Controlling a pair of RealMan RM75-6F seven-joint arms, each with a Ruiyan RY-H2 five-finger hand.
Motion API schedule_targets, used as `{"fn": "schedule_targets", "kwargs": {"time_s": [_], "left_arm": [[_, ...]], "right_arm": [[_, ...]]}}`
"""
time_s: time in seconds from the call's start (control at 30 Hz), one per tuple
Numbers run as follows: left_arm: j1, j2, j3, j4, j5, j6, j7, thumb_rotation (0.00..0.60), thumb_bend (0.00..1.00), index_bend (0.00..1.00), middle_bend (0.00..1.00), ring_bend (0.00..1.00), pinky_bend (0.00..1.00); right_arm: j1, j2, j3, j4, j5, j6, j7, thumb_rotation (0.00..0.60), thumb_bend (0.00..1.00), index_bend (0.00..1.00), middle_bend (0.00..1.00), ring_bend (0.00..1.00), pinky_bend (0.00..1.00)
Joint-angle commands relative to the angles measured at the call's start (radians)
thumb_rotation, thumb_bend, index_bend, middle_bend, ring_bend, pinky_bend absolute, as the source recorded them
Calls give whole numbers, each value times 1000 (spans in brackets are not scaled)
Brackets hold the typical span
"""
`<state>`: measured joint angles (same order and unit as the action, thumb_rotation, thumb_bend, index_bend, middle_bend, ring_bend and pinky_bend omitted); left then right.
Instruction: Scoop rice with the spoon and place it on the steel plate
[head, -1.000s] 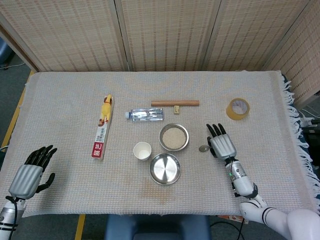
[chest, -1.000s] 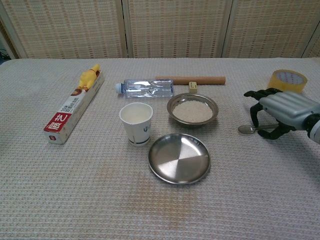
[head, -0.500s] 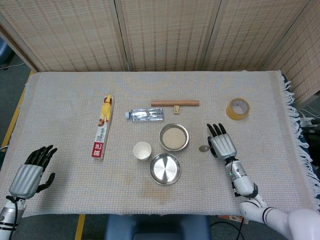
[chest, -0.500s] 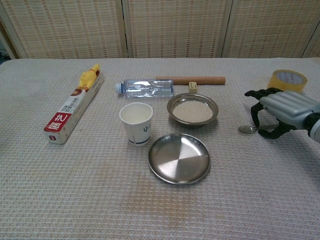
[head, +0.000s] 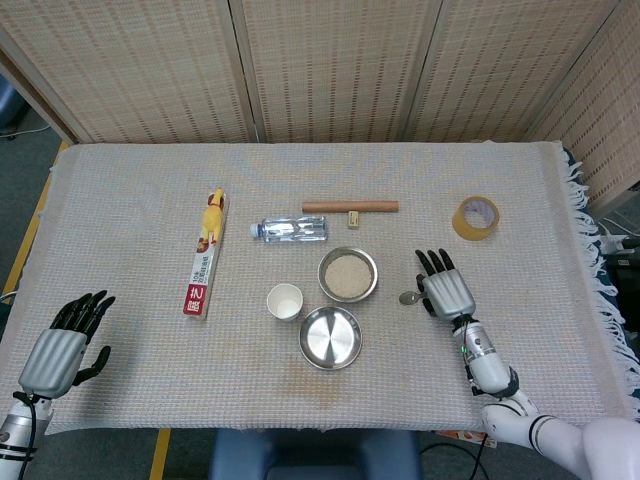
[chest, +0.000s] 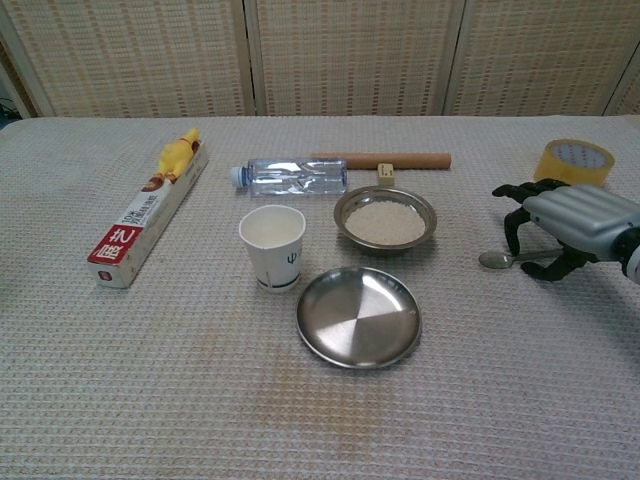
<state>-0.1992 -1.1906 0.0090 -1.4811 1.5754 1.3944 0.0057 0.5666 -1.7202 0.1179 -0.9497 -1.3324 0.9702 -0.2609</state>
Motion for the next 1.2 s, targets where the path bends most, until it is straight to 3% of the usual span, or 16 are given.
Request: {"fn": "schedule_targets", "kwargs": {"time_s": [0.03,0.8,0.9,1.07,1.2], "left_arm": [[0,0,1,0,1,0,-1,600,447,0,0,0,118],[0,0,1,3,5,6,-9,600,450,0,0,0,119],[0,0,2,3,6,7,-10,600,449,0,0,0,119],[1,-1,1,2,6,10,-9,600,448,0,0,0,120],[2,0,3,1,9,11,-11,600,449,0,0,0,119]], "right_arm": [[0,3,0,-5,0,3,0,600,286,491,5,0,0],[-1,4,6,-21,26,0,-23,600,288,557,18,0,0],[-5,3,6,-24,15,25,-17,600,297,609,75,0,0],[-13,4,3,-24,0,58,-9,600,304,680,281,0,0],[-14,1,5,-15,0,62,-11,600,306,702,374,11,0]]}}
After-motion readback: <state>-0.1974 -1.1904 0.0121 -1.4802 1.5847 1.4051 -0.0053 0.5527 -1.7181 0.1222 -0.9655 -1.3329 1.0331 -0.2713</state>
